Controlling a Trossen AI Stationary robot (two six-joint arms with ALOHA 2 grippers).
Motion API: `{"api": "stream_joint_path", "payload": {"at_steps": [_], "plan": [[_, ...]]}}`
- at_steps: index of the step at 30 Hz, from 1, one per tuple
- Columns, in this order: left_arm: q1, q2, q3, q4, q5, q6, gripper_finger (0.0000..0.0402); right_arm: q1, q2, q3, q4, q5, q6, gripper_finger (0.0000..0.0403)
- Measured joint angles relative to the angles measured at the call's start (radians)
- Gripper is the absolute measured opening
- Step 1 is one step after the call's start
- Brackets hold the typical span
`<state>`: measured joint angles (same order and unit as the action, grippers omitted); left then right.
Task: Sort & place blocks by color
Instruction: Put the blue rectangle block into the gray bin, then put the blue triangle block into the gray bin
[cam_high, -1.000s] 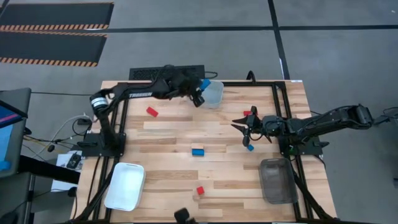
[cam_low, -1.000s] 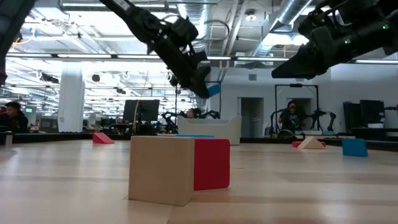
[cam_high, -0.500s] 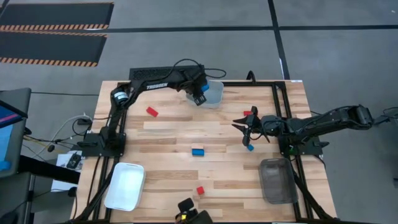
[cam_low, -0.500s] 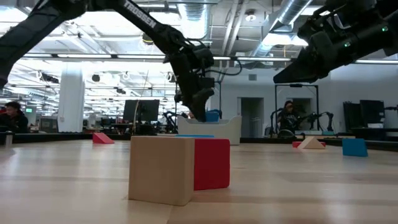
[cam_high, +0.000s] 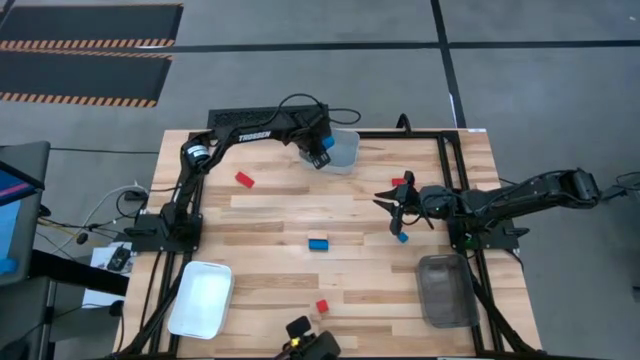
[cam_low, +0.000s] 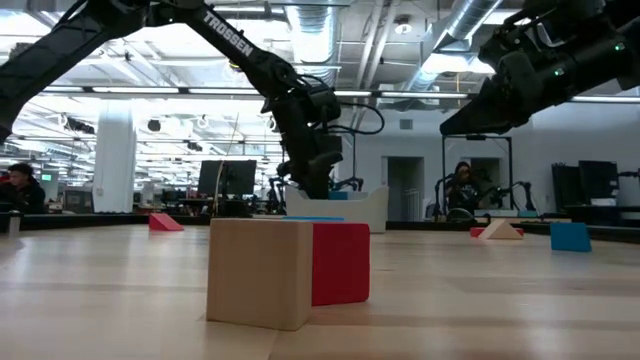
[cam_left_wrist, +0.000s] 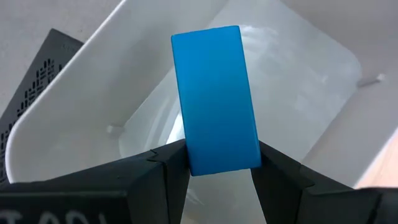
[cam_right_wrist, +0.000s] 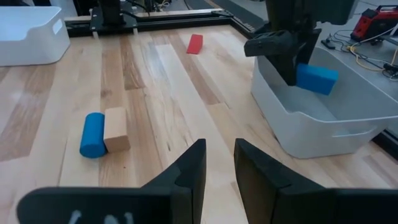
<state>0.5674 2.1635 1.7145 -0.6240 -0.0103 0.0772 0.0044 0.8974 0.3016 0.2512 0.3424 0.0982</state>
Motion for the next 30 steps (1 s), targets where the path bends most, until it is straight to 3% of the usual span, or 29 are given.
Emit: {"api": "stream_joint_path", "payload": {"at_steps": [15,25,30], "plan": [[-0.004,0.000,0.000,0.023,0.001,-0.014,0.0146,0.000,0.000,0.000,0.005,-0.001,0.007,0.0107],[-0.004,0.000,0.000,0.025,-0.011,-0.021,0.0249,0.000,0.000,0.000,0.005,-0.001,0.009,0.0107],[-0.010,-0.001,0.010,0.012,-0.073,0.002,0.0261,-0.002,0.000,0.000,0.004,0.000,0.005,0.0107]]}}
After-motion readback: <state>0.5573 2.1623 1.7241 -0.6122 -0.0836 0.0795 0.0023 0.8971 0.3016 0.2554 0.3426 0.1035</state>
